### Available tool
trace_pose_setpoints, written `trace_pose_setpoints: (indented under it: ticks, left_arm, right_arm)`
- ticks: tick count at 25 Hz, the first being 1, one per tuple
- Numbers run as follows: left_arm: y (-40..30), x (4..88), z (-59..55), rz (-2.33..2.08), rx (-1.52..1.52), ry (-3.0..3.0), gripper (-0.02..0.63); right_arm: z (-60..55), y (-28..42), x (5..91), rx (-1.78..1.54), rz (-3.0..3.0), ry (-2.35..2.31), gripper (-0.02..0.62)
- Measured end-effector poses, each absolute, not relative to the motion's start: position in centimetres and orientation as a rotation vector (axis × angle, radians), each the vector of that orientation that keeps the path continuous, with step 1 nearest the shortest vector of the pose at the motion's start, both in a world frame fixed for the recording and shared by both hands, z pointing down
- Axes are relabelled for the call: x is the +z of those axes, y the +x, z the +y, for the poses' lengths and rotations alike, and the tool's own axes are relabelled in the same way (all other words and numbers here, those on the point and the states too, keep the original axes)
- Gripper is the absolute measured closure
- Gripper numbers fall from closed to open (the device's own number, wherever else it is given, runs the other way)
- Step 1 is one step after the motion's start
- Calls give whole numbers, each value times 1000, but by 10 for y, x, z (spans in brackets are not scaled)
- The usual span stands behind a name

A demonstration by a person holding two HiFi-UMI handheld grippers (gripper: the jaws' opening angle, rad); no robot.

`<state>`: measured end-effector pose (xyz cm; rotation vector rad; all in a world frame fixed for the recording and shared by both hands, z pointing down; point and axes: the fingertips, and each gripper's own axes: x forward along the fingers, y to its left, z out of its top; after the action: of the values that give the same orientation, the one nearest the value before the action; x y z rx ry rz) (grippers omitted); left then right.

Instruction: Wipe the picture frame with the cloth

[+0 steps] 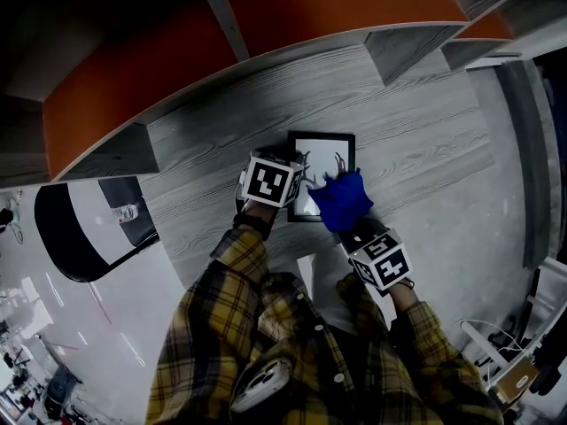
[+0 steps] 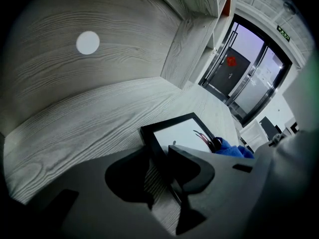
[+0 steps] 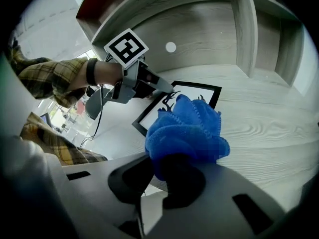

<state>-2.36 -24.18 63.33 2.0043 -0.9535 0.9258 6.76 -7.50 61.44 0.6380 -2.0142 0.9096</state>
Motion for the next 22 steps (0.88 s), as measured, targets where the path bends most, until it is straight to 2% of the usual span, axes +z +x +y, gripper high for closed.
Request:
trace_pose_setpoints:
  ticks: [5,12,16,22]
  left_arm:
    - [-18,633,-237,-926,899,2003,483]
    - [-20,635,-236,-939,901,2001,483]
    - [-23,637,-239,-975,903,2002,483]
    - [-23,636,-238,-985,884,2000,483]
  right_arm:
    - [-95,64,586,897,-2091,680,545]
    - [-212,40,516,764,-2332,945,545]
    - [-253,21,534,662,-2290,975,545]
    - [-254,14,612,645,-2123,916,545]
